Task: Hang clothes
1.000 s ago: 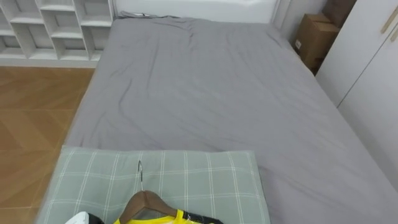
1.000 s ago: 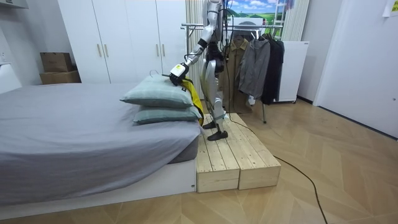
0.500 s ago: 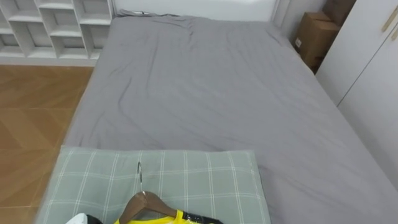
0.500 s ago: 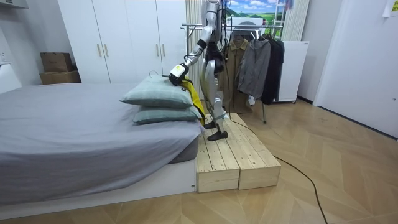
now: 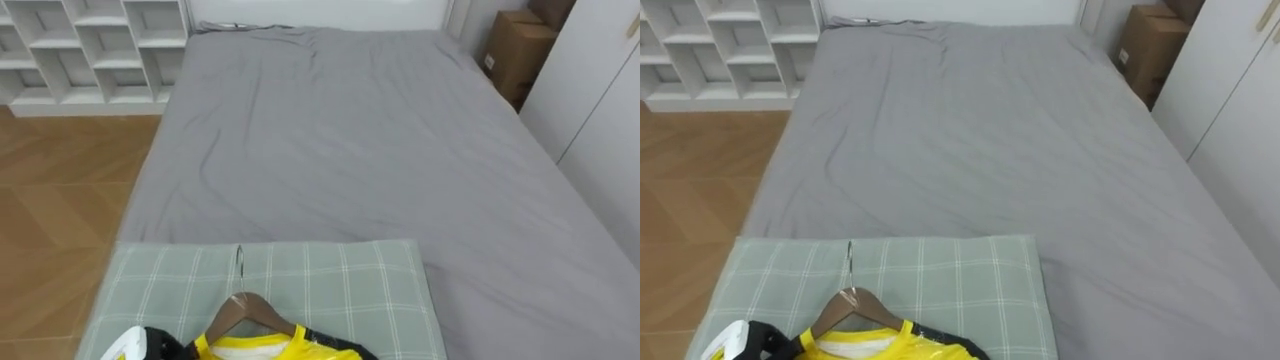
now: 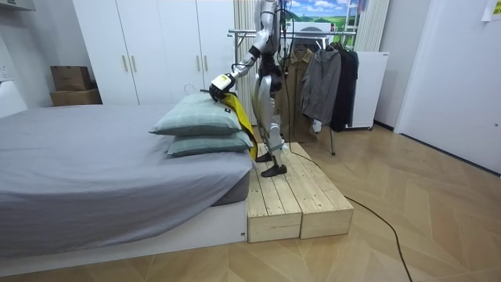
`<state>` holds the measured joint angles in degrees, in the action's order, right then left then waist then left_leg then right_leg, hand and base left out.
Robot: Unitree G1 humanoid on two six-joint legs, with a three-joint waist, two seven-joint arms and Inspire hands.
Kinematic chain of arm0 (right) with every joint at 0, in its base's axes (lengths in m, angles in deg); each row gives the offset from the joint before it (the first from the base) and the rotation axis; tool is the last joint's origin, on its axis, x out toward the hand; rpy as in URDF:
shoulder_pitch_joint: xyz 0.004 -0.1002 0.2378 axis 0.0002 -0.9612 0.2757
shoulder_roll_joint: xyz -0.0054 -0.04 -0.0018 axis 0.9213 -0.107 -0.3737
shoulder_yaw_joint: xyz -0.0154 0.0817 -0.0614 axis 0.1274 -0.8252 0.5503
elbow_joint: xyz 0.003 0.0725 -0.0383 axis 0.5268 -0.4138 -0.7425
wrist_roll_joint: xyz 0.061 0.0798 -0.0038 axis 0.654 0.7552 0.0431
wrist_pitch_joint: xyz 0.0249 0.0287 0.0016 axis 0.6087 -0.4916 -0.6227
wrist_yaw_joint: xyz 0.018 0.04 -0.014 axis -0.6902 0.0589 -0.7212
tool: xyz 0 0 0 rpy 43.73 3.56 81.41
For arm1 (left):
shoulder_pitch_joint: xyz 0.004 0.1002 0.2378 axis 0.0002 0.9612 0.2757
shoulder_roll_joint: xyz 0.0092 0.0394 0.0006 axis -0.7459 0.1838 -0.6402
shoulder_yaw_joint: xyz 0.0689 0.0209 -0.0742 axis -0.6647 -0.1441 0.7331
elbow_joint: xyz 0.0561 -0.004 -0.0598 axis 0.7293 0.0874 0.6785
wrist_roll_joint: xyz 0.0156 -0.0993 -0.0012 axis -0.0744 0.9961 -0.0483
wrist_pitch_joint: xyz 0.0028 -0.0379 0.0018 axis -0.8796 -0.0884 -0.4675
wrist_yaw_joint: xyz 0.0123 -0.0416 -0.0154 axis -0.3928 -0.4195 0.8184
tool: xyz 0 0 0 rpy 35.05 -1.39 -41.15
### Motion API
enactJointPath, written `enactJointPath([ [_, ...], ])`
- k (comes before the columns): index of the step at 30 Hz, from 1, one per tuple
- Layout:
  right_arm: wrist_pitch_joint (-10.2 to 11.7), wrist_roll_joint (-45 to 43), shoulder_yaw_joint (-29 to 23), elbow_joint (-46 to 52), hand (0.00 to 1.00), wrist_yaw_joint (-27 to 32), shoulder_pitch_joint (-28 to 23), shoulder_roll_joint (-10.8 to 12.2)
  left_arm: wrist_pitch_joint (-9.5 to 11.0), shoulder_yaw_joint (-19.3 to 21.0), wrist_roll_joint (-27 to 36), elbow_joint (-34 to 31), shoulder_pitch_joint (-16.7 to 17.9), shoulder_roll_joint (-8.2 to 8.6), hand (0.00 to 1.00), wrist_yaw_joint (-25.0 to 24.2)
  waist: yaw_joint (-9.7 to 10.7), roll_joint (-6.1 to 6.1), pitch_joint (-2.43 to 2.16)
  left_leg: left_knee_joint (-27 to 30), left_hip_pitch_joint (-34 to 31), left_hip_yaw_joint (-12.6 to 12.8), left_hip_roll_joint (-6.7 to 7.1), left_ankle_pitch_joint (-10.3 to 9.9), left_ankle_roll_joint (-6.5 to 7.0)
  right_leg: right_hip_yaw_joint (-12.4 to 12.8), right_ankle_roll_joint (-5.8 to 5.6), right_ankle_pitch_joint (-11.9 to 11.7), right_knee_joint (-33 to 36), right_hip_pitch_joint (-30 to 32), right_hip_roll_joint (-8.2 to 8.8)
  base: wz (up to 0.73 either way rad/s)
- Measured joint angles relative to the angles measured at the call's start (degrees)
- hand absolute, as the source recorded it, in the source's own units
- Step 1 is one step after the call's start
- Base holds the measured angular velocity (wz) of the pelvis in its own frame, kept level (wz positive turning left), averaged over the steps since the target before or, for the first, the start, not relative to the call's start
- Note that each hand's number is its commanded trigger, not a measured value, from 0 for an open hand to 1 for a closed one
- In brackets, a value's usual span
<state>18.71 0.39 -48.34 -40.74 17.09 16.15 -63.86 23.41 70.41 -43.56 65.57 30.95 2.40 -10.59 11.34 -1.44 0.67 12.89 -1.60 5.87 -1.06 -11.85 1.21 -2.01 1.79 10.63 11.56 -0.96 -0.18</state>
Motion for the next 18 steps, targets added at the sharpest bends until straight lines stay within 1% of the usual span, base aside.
enactJointPath([
  [2, 0.25, 0.13, 0.03, -0.93, 0.0, -0.03, 0.23, -0.02, -0.01, -0.75, 0.97, -1.56, 0.11, 0.04, 1.0, 0.01, 0.02, 0.29, -0.08, -0.34, 0.25, -0.15, 0.44, 0.01, 0.0, 0.0, 0.0, 0.0, -0.02, 0.0, 0.04, 0.06],
  [4, 0.24, 0.11, 0.03, -2.66, 0.0, -0.04, 0.86, -0.13, 0.0, -1.02, 1.27, -3.53, 0.73, 0.05, 1.0, 0.02, -0.02, 0.77, -0.46, -0.21, 0.45, -0.22, 0.54, 0.07, 0.0, 0.02, 0.0, 0.0, 0.04, -0.22, 0.1, 0.0],
  [5, 0.26, 0.11, 0.03, -3.09, 0.0, -0.03, 0.88, -0.17, -0.01, -1.03, 1.67, -4.46, 1.15, 0.05, 1.0, 0.02, 0.02, 0.85, -0.52, -0.15, 0.53, -0.24, 0.56, 0.09, 0.0, 0.0, -0.01, 0.0, 0.06, -0.28, 0.12, 0.0],
  [7, 0.44, 0.12, 0.05, -4.13, 0.0, -0.08, 1.09, -0.19, 0.0, -1.04, 2.25, -7.12, 2.36, 0.04, 1.0, 0.11, 0.05, 0.89, -0.53, -0.16, 1.15, -0.24, 0.57, 0.1, 0.0, -0.03, -0.01, 0.0, 0.06, -0.86, 0.14, 0.0],
  [11, 0.46, 0.11, 0.05, -4.32, 0.0, -0.12, 1.86, -0.21, 0.01, -1.55, 2.28, -7.9, 2.41, 0.03, 1.0, 0.71, 0.13, 0.83, -0.54, -0.1, 1.28, -0.43, 0.65, 0.1, 0.0, -0.31, -0.04, 0.02, 0.05, -1.11, 0.19, 0.02],
  [13, 0.53, 0.1, 0.03, -4.9, 0.0, -0.13, 2.68, -0.22, 0.01, -1.77, 2.28, -7.94, 2.41, 0.02, 1.0, 1.1, 0.66, 0.81, -0.54, 0.43, 1.25, -0.8, 0.7, 0.1, 0.0, -0.43, -0.04, 0.02, 0.08, -1.37, 0.25, 0.06],
  [15, 1.04, 0.11, 0.04, -4.88, 0.0, -0.12, 2.85, -0.21, 0.01, -1.96, 2.25, -8.27, 2.41, 0.02, 1.0, 1.24, 0.78, 0.79, -0.52, 0.93, 1.23, -1.22, 0.73, 0.1, 0.01, -0.33, -0.04, 0.02, 0.02, -1.69, 0.26, 0.03],
  [17, 1.47, 0.15, 0.04, -4.83, 0.0, -0.11, 2.89, -0.21, 0.11, -2.12, 2.25, -9.86, 2.41, 0.03, 1.0, 1.3, 0.79, 0.81, -0.46, 1.05, 1.3, -1.3, 0.79, 0.1, 0.01, -0.31, -0.08, 0.04, -0.11, -1.95, 0.25, 0.07],
  [18, 1.54, 0.12, 0.04, -4.82, 0.0, -0.12, 3.02, -0.21, 0.61, -2.12, 2.25, -11.89, 2.41, 0.03, 1.0, 1.84, 0.76, 0.85, -0.44, 0.94, 1.36, -1.33, 0.8, 0.1, 0.01, -0.32, -0.09, 0.05, -0.12, -2.0, 0.24, 0.0],
])
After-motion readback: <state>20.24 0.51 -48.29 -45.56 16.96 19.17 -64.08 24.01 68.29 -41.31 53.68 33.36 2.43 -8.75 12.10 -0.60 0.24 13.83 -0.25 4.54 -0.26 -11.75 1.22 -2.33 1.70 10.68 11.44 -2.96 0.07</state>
